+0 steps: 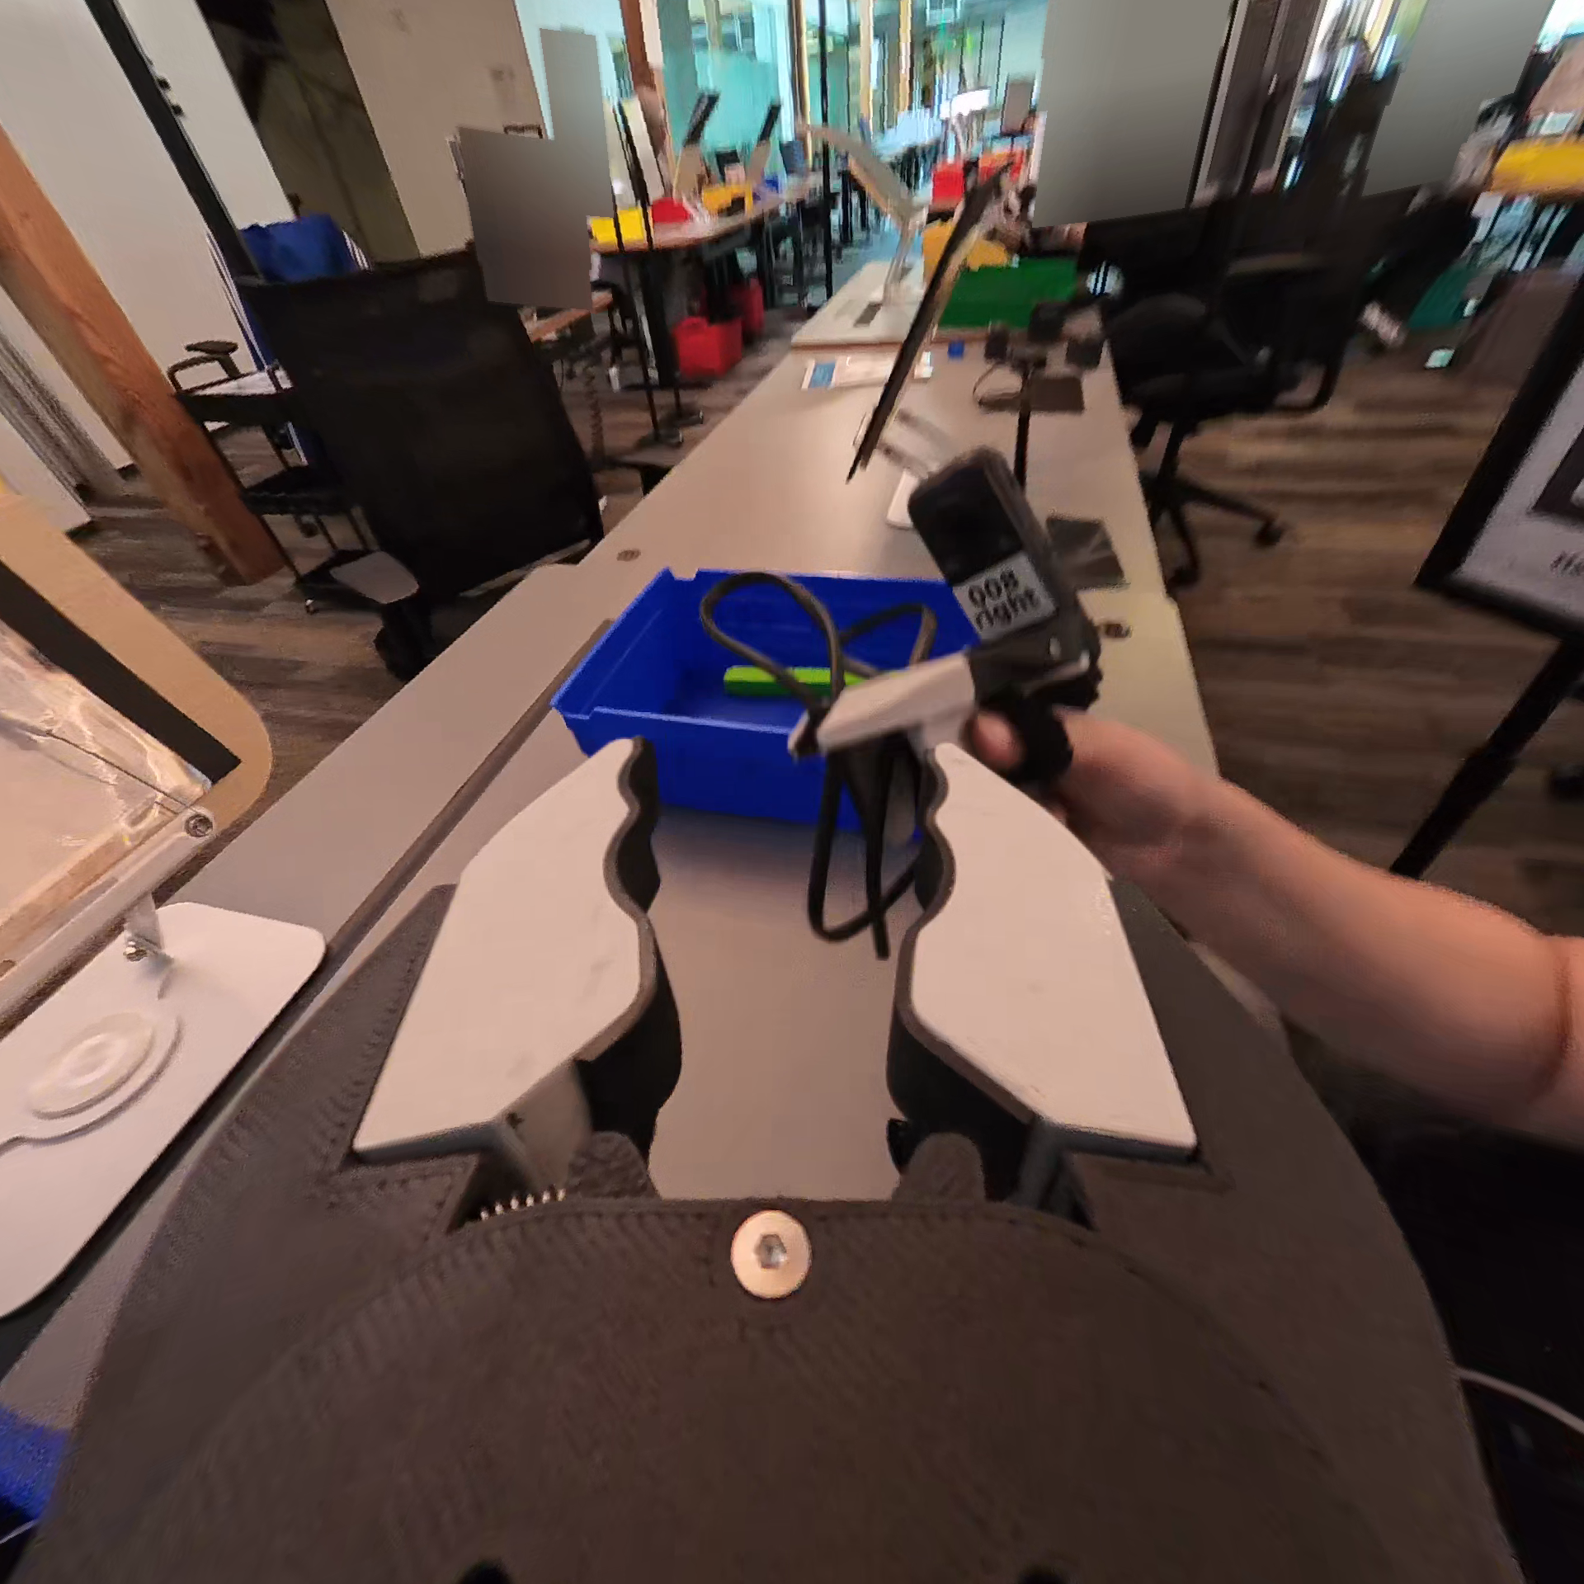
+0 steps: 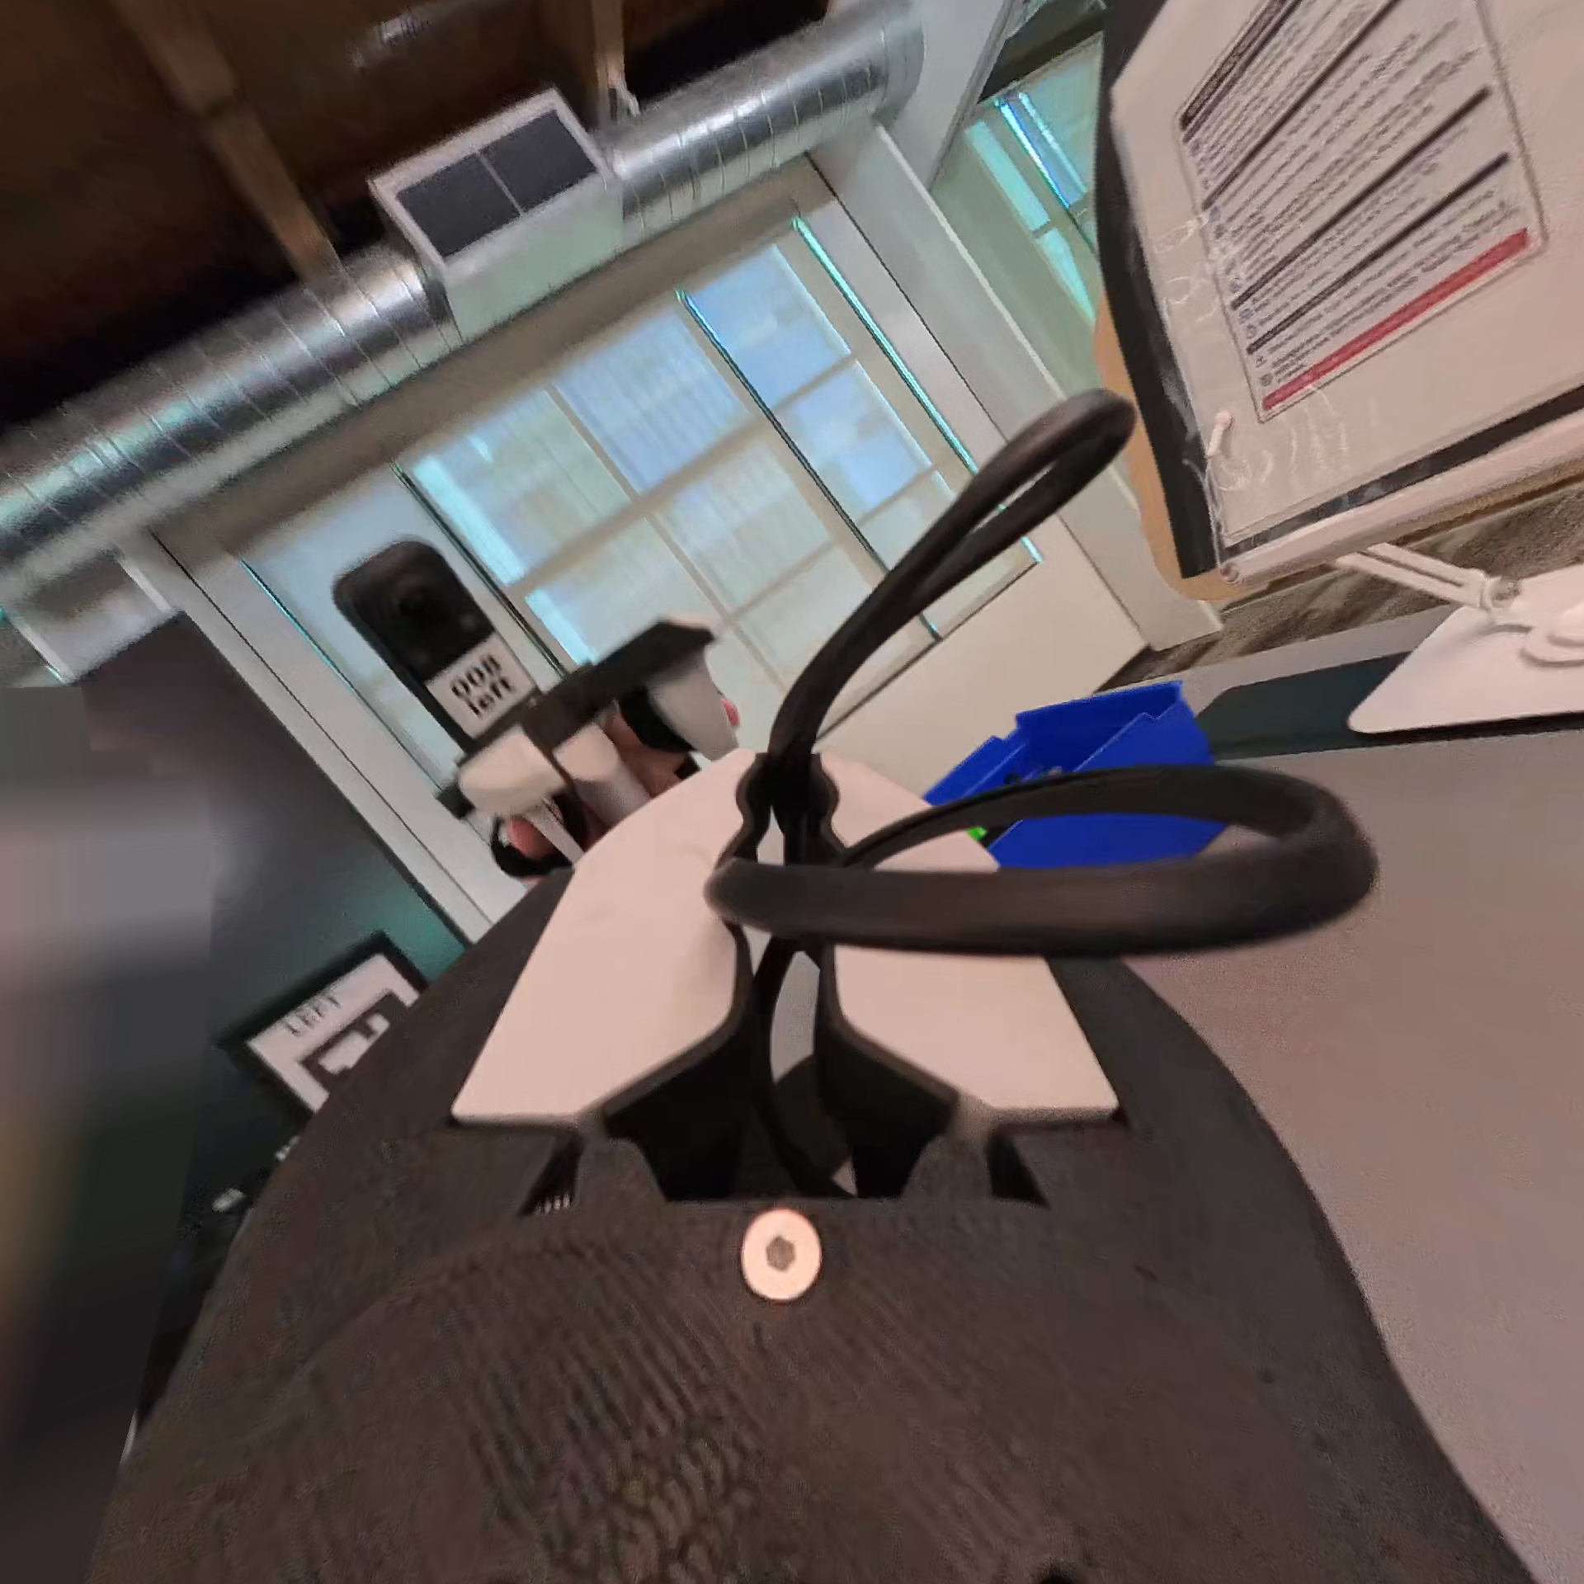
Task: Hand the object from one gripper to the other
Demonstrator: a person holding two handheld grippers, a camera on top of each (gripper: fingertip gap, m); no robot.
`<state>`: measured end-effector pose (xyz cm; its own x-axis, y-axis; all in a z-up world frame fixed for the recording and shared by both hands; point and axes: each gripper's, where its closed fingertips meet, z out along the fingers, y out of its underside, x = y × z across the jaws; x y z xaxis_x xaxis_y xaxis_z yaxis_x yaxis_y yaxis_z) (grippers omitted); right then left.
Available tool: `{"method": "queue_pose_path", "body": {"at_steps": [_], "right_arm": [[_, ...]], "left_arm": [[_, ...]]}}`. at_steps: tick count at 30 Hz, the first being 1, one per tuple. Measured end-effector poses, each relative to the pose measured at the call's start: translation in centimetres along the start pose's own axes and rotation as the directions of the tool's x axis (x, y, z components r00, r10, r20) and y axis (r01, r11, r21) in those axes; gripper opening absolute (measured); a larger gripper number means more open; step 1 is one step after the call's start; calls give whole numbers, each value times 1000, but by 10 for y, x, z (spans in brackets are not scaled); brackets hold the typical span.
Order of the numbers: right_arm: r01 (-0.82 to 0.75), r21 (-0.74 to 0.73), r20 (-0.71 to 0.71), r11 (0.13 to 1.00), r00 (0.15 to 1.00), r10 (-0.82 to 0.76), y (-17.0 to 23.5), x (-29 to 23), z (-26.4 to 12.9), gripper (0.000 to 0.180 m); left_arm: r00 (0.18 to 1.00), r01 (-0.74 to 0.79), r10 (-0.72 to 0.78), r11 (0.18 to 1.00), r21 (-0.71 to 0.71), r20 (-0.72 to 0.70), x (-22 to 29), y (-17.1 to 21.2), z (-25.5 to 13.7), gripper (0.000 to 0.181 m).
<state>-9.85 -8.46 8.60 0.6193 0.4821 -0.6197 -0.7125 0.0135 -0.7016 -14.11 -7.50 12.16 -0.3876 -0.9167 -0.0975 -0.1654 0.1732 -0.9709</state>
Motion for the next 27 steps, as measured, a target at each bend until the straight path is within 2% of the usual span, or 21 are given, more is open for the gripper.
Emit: {"method": "queue_pose_path", "body": {"at_steps": [4,8,10,13,17,19,23,27], "right_arm": [[-71,-11,-15,997,997,71,-13,7,-13,8],[-50,-141,-85,989,996,39,-12,5,-11,8],[-11,-248,-145,969,989,-26,-12,4,-7,9],[56,-420,-224,906,961,-163,-15,2,0,9],[133,-544,-258,828,913,-316,-25,-14,18,8],[147,-561,-270,815,898,-347,-28,-23,32,8],[105,-524,-276,846,918,-284,-28,-41,62,9],[99,-511,-288,854,916,-278,-21,-50,85,9]], "left_arm": [[995,-98,98,990,-101,0,8,24,35,64],[953,-259,279,953,-160,120,4,39,66,73],[939,-304,321,943,-136,121,10,41,76,72],[966,-238,243,969,-63,93,20,39,87,72],[994,-62,56,997,54,94,14,30,92,93],[988,-17,-4,991,135,154,4,21,88,103],[930,-136,42,962,238,364,-12,-1,66,108],[883,-230,98,943,242,460,-9,-18,48,107]]}}
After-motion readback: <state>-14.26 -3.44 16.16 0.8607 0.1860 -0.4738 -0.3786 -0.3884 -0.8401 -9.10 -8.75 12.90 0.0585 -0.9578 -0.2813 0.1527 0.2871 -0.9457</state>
